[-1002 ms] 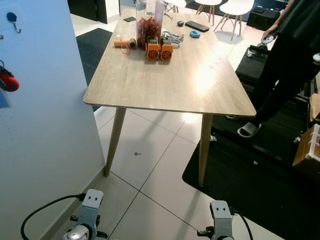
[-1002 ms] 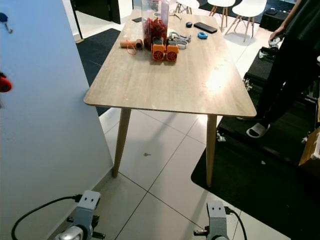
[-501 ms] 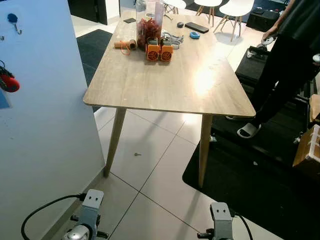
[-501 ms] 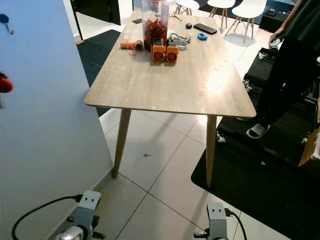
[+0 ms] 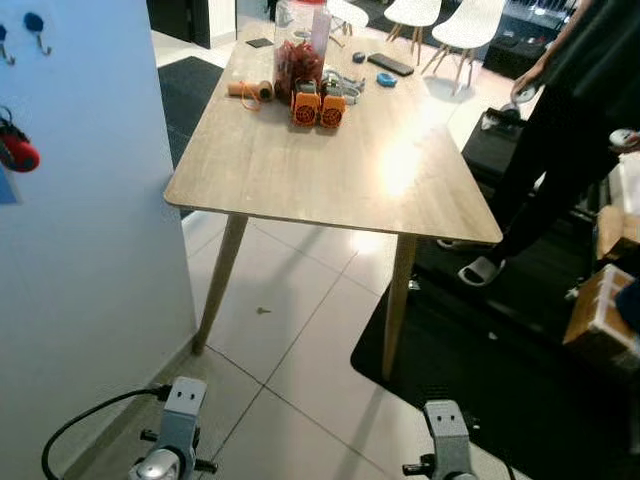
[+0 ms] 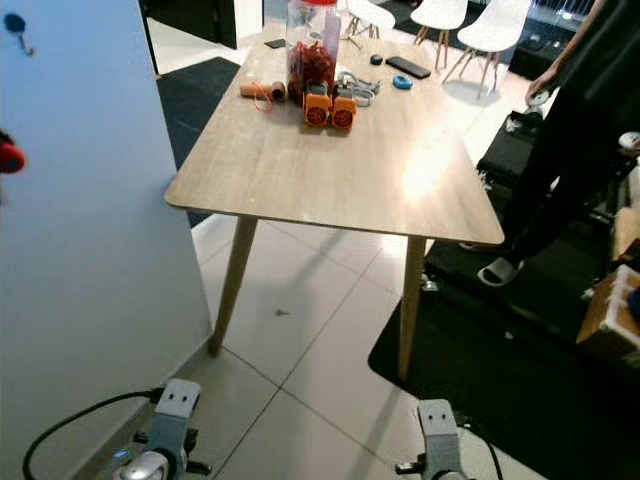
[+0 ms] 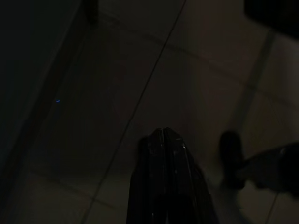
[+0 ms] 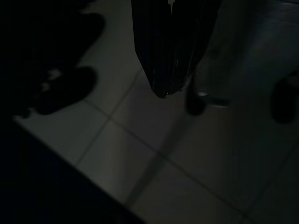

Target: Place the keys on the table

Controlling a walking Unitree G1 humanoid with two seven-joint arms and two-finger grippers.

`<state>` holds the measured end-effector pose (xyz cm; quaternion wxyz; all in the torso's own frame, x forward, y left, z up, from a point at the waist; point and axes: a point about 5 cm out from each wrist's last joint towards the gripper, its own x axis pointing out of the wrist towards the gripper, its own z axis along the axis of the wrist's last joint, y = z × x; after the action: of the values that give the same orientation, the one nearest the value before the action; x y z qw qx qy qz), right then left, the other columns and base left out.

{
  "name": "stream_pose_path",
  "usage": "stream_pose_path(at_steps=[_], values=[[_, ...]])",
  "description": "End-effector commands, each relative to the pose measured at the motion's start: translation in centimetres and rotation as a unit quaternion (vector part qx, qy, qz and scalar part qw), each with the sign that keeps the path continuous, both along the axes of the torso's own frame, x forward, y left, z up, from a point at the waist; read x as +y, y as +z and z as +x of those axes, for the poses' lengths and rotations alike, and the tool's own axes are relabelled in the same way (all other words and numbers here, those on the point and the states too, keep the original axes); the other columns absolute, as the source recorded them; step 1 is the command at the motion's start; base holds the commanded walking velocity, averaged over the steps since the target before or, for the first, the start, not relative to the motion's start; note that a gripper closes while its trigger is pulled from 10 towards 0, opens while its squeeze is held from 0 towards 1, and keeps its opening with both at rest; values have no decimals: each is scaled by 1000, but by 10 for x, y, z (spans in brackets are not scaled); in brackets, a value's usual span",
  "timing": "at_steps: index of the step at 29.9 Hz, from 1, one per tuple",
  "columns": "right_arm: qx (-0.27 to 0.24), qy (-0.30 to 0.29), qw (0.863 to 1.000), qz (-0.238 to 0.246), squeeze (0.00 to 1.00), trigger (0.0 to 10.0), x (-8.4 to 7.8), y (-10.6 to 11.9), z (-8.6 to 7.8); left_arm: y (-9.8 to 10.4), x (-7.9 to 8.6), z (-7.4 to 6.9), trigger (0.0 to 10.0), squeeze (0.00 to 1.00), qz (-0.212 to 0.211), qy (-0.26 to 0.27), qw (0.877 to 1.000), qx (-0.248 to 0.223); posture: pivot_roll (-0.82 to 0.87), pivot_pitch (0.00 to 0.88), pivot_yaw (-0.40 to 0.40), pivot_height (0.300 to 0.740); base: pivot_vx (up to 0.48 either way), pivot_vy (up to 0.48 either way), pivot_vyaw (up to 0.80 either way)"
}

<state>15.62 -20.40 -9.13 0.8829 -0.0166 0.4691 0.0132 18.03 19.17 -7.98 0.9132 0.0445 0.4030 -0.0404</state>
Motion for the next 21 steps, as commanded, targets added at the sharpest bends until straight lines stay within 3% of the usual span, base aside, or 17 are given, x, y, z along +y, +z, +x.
stream_pose_path(at_steps=[1,4,11,14,15,21], values=[[7,10,1000,-4,0,10000,-2,0,0,5,-22,12,10000,0,-21,-8,999,-30,82,9,-173,740,0,0,0],[5,9,1000,-5,0,10000,-3,1,2,6,-31,14,10000,0,-26,-16,999,-45,83,15,-162,740,0,0,0],[3,-8,1000,7,0,10000,4,-1,-1,11,-26,21,10000,0,-18,-43,997,-56,97,26,-123,740,0,0,0],[3,-19,1000,18,0,10000,12,-4,-6,14,-19,24,10000,0,-10,-59,996,-59,116,36,-64,740,0,0,0],[6,-34,999,31,0,10000,23,-8,-13,17,-11,28,10000,0,2,-77,995,-60,130,40,-27,740,0,0,0],[8,-57,997,48,0,10000,39,-11,-19,22,3,33,10000,0,21,-97,993,-58,150,42,24,740,0,0,0]])
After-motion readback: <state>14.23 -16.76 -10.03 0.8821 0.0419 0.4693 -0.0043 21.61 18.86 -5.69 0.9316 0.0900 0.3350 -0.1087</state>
